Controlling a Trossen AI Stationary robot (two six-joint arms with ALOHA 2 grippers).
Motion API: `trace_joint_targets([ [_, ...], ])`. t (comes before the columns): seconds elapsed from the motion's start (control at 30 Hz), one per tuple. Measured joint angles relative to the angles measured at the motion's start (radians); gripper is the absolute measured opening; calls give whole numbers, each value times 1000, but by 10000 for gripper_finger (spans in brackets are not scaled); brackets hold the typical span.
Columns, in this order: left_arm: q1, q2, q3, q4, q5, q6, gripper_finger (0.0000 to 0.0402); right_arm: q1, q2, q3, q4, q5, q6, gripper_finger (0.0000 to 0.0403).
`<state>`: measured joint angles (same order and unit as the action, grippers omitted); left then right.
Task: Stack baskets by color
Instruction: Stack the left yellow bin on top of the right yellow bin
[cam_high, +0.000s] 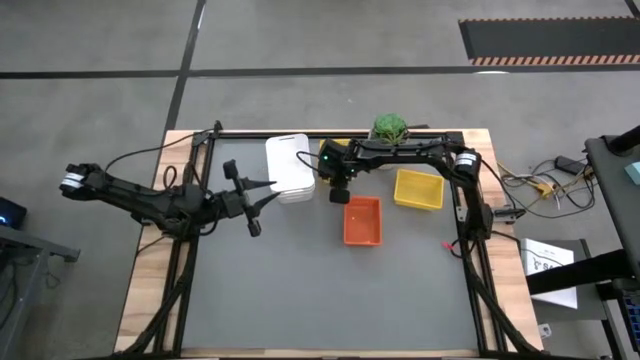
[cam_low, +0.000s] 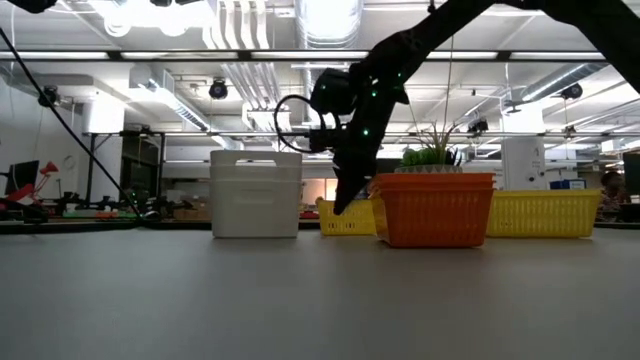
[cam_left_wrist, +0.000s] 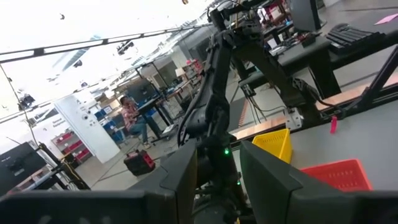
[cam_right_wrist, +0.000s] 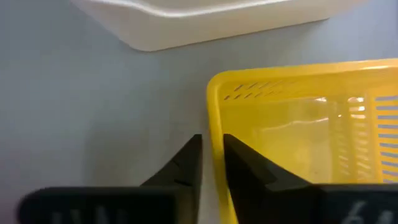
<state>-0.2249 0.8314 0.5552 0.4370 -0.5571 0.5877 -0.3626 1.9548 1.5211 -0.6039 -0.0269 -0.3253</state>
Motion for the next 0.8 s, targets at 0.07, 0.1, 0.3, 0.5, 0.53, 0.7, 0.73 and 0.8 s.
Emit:
trace_joint_targets([
  [0.07,0,0,0,0,0,0,107,0,-4,0,4,0,0,31],
  [0.1,0,1,0,0,0,0,107,0,-10,0,1,1,-3,20],
  [0.3,0,1,0,0,0,0,107,24,-95,0,-33,28,13,11],
  [0.5,0,3,0,0,0,0,107,97,-239,0,-96,83,69,10],
  [0.53,0,4,0,0,0,0,107,112,-267,0,-102,83,92,10],
  [0.7,-1,4,0,0,0,0,107,214,-388,0,-148,83,205,9],
  [0.73,-1,4,0,0,0,0,107,240,-410,0,-156,82,212,9],
  [0.8,-1,4,0,0,0,-2,107,297,-448,0,-172,80,243,9],
])
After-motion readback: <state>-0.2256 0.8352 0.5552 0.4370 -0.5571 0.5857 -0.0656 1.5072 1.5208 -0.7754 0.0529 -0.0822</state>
